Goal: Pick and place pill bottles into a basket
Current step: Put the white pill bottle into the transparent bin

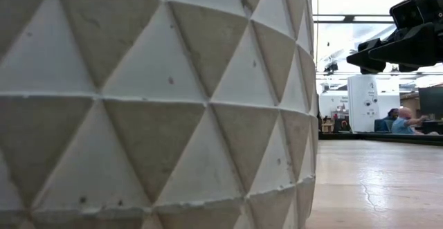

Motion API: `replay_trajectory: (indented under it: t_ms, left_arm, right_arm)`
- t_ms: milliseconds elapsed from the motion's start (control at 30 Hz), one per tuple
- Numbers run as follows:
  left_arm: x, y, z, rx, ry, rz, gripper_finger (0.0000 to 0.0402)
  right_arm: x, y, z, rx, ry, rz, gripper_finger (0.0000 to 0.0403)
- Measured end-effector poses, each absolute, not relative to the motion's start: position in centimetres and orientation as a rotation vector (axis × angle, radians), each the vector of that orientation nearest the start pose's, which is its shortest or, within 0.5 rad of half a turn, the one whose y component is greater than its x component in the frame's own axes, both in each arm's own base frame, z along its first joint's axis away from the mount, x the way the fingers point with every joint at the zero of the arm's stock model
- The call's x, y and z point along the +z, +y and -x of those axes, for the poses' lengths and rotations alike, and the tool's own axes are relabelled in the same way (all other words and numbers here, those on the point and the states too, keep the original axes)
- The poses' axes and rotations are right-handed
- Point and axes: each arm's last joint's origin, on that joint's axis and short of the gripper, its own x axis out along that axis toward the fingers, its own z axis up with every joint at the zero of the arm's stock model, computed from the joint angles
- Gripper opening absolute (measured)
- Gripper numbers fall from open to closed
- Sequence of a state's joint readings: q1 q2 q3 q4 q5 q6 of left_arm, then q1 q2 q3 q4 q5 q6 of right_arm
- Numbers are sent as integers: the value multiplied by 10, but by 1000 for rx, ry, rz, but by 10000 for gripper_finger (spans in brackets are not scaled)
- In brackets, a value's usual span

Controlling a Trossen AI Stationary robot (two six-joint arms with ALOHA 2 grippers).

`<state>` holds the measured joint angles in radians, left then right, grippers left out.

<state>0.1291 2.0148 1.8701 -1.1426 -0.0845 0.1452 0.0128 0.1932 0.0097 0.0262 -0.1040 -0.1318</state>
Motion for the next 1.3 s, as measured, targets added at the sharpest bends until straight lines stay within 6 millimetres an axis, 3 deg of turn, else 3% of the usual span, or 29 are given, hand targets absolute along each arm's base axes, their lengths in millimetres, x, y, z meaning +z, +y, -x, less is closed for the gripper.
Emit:
replay_trajectory:
  t_ms: [300,1033,1300]
  left_arm:
    - [253,56,-406,87,1328,-93,148]
    - [242,58,-408,92,1302,-92,148]
    - [229,60,-407,95,1308,-87,148]
  right_arm:
    - [153,4,-108,127,149,124,226]
    - [153,4,-108,126,149,124,226]
    - [153,4,-108,127,149,124,226]
